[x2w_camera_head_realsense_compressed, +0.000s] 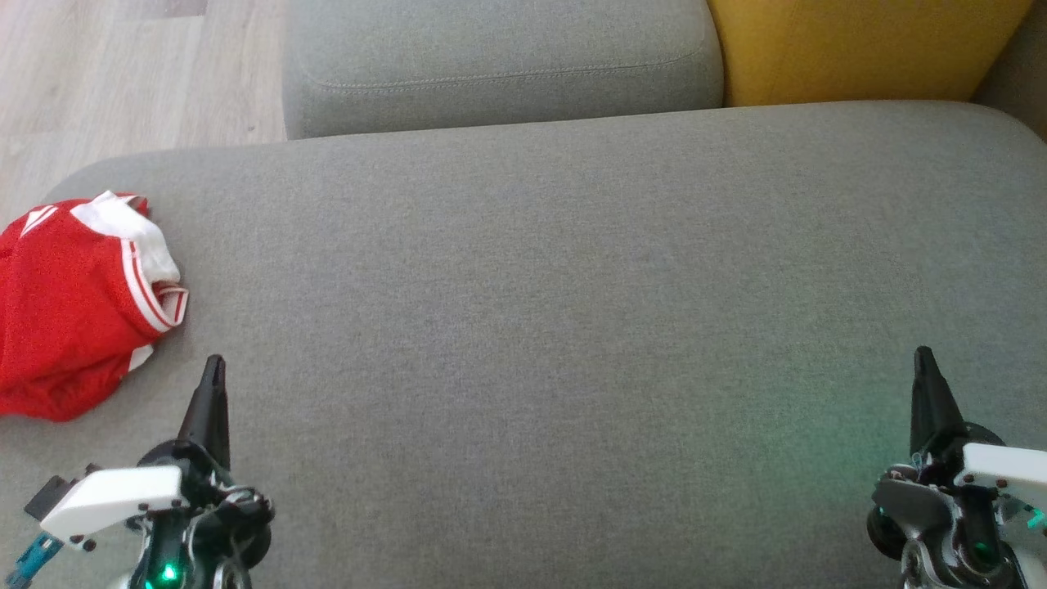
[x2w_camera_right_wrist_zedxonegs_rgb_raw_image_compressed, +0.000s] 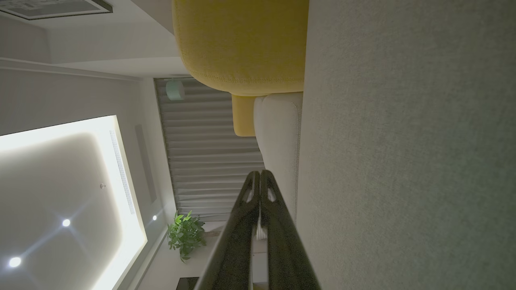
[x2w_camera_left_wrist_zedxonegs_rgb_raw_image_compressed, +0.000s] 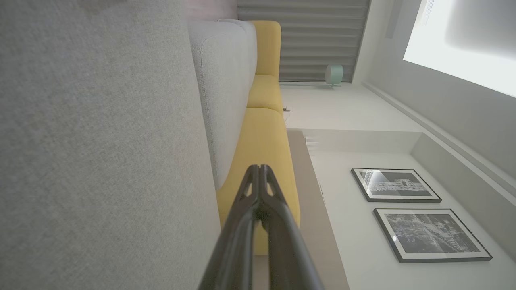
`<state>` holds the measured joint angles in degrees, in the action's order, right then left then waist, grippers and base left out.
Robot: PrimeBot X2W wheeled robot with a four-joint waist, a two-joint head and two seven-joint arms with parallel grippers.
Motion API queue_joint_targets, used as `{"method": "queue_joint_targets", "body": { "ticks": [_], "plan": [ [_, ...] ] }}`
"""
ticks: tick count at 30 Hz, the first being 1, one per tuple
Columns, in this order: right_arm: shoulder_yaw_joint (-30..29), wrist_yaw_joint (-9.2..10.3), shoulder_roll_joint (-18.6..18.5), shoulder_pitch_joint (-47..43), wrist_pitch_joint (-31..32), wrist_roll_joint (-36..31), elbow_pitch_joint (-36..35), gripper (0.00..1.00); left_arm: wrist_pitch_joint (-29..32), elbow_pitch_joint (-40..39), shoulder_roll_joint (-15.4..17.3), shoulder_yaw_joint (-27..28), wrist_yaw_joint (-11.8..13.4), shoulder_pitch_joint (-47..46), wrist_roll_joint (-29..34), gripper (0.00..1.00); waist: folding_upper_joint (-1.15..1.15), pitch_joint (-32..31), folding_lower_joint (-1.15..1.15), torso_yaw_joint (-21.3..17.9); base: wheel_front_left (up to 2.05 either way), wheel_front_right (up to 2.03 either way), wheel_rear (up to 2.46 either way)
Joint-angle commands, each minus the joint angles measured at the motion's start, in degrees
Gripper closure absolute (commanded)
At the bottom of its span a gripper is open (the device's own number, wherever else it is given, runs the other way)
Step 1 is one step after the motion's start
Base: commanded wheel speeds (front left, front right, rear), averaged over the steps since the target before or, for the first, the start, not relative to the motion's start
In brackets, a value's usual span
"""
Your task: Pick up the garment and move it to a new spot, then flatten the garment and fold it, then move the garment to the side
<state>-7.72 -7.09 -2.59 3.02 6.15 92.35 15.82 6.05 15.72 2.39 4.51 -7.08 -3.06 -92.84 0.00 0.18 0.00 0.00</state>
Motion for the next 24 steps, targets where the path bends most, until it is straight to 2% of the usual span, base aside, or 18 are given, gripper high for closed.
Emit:
{"method": "queue_joint_targets", "body": {
  "ticks": [1, 11, 12, 15, 24],
  "plan": [
    [1.2, -0.4, -0.3, 3.2, 0.3, -0.2, -1.8, 1.0, 0.4, -1.7, 0.5, 2.0, -0.4, -3.1, 0.7, 1.0, 0.0, 0.0, 0.0, 0.0, 0.0, 0.0, 0.0],
    [1.2, -0.4, -0.3, 3.2, 0.3, -0.2, -1.8, 1.0, 0.4, -1.7, 0.5, 2.0, -0.4, -3.1, 0.7, 1.0, 0.0, 0.0, 0.0, 0.0, 0.0, 0.0, 0.0],
    [0.0, 0.0, 0.0, 0.0, 0.0, 0.0, 0.0, 0.0, 0.0, 0.0, 0.0, 0.0, 0.0, 0.0, 0.0, 0.0, 0.0, 0.0, 0.0, 0.0, 0.0, 0.0, 0.0],
    [0.2, 0.05, 0.2, -0.8, -0.1, 0.0, 2.1, 0.0, -0.1, 2.1, -0.2, -0.2, 0.1, 1.0, 0.0, 0.0, 0.0, 0.0, 0.0, 0.0, 0.0, 0.0, 0.0],
    [1.3, 0.02, 0.1, -0.5, -1.4, -0.6, 1.0, 0.0, -1.3, 1.1, -0.1, -0.9, 0.0, 0.5, 0.7, 0.0, 0.0, 0.0, 0.0, 0.0, 0.0, 0.0, 0.0]
  ]
}}
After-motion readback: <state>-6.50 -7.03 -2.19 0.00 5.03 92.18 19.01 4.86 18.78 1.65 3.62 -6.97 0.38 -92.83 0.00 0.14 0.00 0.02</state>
